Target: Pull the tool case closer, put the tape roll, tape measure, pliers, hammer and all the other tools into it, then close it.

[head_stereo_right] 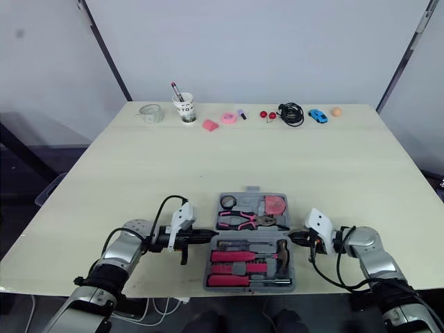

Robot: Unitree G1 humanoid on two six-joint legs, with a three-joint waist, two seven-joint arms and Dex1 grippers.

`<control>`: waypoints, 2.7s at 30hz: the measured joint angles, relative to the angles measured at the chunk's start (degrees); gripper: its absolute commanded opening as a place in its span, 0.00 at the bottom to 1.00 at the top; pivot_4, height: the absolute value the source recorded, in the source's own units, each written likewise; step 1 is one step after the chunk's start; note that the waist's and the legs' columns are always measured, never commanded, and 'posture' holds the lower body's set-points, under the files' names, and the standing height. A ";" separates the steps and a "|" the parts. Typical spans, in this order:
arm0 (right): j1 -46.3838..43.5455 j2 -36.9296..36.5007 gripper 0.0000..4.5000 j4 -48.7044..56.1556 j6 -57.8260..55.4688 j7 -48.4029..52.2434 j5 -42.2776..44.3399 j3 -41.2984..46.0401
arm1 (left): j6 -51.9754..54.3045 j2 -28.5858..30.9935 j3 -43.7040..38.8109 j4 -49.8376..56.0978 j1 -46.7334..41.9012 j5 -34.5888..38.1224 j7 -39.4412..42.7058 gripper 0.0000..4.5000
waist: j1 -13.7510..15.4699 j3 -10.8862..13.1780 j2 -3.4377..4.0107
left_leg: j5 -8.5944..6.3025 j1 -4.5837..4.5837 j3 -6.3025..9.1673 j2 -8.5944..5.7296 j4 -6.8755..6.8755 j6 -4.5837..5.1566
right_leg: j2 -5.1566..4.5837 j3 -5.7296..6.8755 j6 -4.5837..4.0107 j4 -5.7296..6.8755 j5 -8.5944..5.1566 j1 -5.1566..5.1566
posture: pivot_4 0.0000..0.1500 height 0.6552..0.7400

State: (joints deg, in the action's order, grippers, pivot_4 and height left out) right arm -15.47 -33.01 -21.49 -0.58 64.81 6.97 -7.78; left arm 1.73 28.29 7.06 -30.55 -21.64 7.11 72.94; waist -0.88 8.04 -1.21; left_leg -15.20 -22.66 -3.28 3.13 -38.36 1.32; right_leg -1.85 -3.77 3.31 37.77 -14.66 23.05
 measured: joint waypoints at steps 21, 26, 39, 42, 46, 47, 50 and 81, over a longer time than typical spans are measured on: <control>-13.74 1.67 0.99 -3.10 -32.87 -1.24 14.79 8.14 | 9.26 4.05 2.68 25.60 8.93 10.41 4.30 0.00 | 0.04 0.08 0.00 | 0.00 -0.08 -0.01 0.03 0.01 0.00 | 0.00 0.00 -0.01 -0.03 0.00 0.05 | 1.00 1.00; -20.23 3.85 0.99 -11.90 -35.40 -1.53 12.62 5.69 | 11.47 4.93 6.85 26.02 8.61 9.64 5.40 0.00 | 0.05 0.10 0.01 | 0.00 -0.09 -0.03 0.02 0.01 0.00 | 0.00 -0.01 -0.01 -0.05 0.00 0.06 | 1.00 1.00; -31.76 9.95 0.99 -34.49 -35.57 0.98 9.49 5.78 | 7.50 5.18 13.33 22.37 6.06 2.71 4.58 0.00 | -0.16 0.08 0.08 | 0.00 -0.04 -0.05 0.02 0.02 0.00 | 0.00 -0.01 -0.01 -0.02 0.01 0.06 | 1.00 1.00; -33.49 11.74 0.99 -37.87 -35.46 0.26 9.47 7.52 | 5.67 4.67 13.43 20.54 5.64 2.33 4.53 0.00 | -0.29 0.03 0.13 | 0.00 0.00 -0.08 0.02 0.02 0.00 | 0.00 -0.05 -0.01 0.02 0.01 0.05 | 1.00 1.00; -34.48 13.26 0.99 -40.10 -35.27 0.43 9.45 9.06 | 4.96 4.43 13.51 19.81 5.67 2.33 4.54 0.00 | -0.67 0.00 0.17 | 0.00 0.01 -0.08 0.03 0.02 0.00 | 0.00 -0.05 -0.01 0.05 0.01 0.05 | 1.00 1.00; -34.51 13.54 0.99 -40.41 -35.27 0.74 9.45 9.44 | 4.96 4.43 13.50 19.82 5.68 2.33 4.54 0.00 | -0.86 0.00 0.17 | 0.00 0.01 -0.08 0.03 0.02 0.00 | 0.00 -0.05 -0.01 0.05 0.01 0.05 | 1.00 1.00; -34.51 14.22 0.99 -41.03 -34.25 2.39 9.47 10.49 | 4.97 4.47 13.33 19.96 5.90 2.33 4.54 0.00 | -1.14 0.00 0.18 | 0.00 0.00 -0.07 0.02 0.02 0.00 | 0.00 -0.05 0.00 0.04 0.02 0.05 | 1.00 1.00; 2.77 -1.25 0.99 25.04 -55.33 15.65 27.54 13.84 | 18.63 22.72 -23.25 38.42 35.61 23.67 2.54 0.00 | -0.04 0.34 0.13 | -0.01 -0.21 0.30 0.04 0.17 -0.02 | -0.21 0.13 -0.24 -0.16 -0.16 0.33 | 1.00 1.00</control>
State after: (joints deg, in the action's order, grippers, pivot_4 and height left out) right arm -12.70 -34.26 3.56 -55.91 80.47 34.51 6.06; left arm 20.36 51.01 -16.19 7.87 13.96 30.78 75.48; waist -0.92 8.38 -1.09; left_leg -15.21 -22.87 -2.98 3.17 -38.19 1.30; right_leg -2.06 -3.64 3.06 37.61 -14.82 23.37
